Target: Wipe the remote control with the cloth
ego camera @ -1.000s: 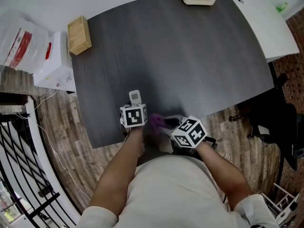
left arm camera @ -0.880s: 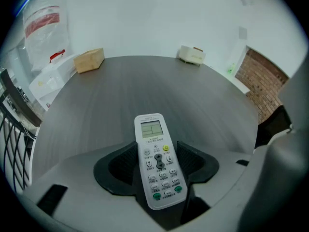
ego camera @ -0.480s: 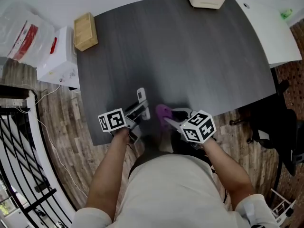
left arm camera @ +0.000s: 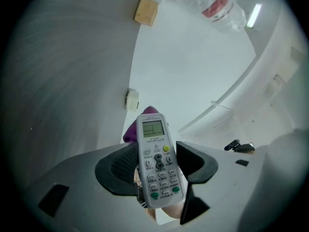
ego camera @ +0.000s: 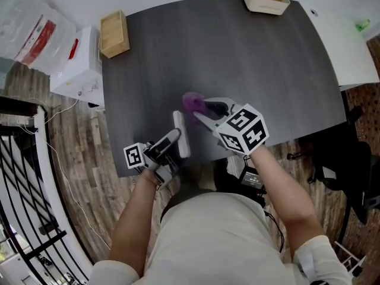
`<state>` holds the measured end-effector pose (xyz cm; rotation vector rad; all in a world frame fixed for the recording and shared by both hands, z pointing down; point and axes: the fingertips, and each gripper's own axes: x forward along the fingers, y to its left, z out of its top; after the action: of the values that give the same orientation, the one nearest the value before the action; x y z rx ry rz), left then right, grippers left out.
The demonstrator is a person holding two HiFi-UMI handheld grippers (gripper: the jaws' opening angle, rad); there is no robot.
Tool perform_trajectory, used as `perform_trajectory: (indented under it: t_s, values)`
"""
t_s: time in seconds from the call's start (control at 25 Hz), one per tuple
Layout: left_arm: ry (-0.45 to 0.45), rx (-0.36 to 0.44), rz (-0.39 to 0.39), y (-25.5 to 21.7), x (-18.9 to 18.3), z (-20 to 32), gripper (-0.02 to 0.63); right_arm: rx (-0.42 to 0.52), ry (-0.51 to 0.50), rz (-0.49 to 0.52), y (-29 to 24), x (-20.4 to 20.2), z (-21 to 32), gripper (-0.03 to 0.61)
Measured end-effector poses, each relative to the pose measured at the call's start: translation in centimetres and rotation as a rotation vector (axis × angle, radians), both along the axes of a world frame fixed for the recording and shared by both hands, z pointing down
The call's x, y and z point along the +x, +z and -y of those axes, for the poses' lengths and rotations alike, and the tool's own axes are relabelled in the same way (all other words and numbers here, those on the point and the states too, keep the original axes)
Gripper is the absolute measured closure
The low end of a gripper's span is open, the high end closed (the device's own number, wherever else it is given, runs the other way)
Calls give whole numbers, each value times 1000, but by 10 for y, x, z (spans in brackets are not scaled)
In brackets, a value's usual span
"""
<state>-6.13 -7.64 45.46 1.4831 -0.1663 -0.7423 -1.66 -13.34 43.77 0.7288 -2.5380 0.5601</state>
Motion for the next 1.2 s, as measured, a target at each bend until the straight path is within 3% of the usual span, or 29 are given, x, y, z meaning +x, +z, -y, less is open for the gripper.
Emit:
perform_trajectory:
  t_s: [0.2,0.44,0.76,1.2]
  values:
    - [12,15,20,-4,-1,-2,371,117,-143,-22,-16,-35,-16,463]
    - [-53,8,7,-4,-14,4,378,102,-210,1,-18,-45,-46,468]
    - [-67,22,14,-6,-11,3,382,56,-201,32,-20,-35,-58,468]
    - [-169,-9,70,4,-27,11,383,35,-187,53,-22,-22,-94,468]
